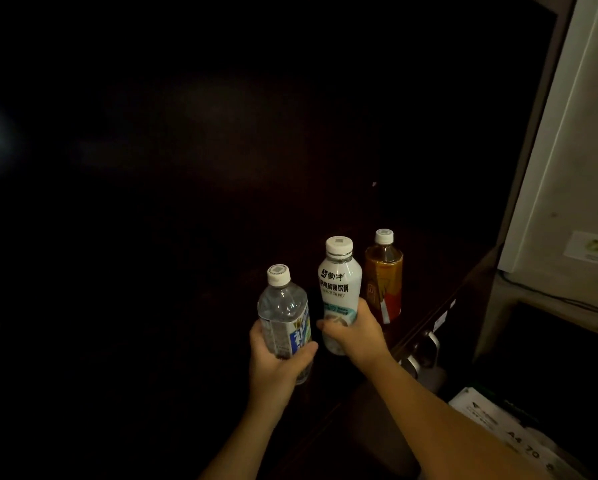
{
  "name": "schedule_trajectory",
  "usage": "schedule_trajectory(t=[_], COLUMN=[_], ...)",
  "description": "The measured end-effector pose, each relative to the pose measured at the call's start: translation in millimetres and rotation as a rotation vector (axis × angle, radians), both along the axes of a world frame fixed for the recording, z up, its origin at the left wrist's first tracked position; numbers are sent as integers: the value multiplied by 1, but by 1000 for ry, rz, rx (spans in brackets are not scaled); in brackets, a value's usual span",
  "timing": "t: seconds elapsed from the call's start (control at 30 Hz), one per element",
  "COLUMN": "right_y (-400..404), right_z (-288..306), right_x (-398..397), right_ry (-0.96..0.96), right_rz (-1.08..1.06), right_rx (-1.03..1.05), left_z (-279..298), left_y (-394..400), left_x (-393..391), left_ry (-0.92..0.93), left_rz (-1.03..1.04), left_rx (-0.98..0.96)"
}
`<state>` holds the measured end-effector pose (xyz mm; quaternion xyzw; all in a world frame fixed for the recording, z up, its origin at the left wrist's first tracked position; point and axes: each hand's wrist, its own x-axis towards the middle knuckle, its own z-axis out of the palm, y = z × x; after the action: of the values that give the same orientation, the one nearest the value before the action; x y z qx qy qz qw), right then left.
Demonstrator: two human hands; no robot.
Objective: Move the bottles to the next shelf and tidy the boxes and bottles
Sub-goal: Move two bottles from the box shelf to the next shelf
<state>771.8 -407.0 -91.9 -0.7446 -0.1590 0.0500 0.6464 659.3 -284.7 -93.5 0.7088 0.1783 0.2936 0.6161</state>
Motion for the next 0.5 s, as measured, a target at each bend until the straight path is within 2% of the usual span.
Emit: schedule_trajectory(t=[0.1,0.3,0.5], right_y=[-9,-27,-13], right_z=[0,10,40], right_x=[-13,-72,-196], right_ry=[41,-78,-144], right_rz=[1,-228,-188], right_rx=[28,-10,15], left_z=[7,18,43], left_y=[2,-1,-4], left_x=[-19,-85,-210], left_ry=[-9,31,-16], left_rz=[-11,54,8], left_rx=[-34,-23,-16])
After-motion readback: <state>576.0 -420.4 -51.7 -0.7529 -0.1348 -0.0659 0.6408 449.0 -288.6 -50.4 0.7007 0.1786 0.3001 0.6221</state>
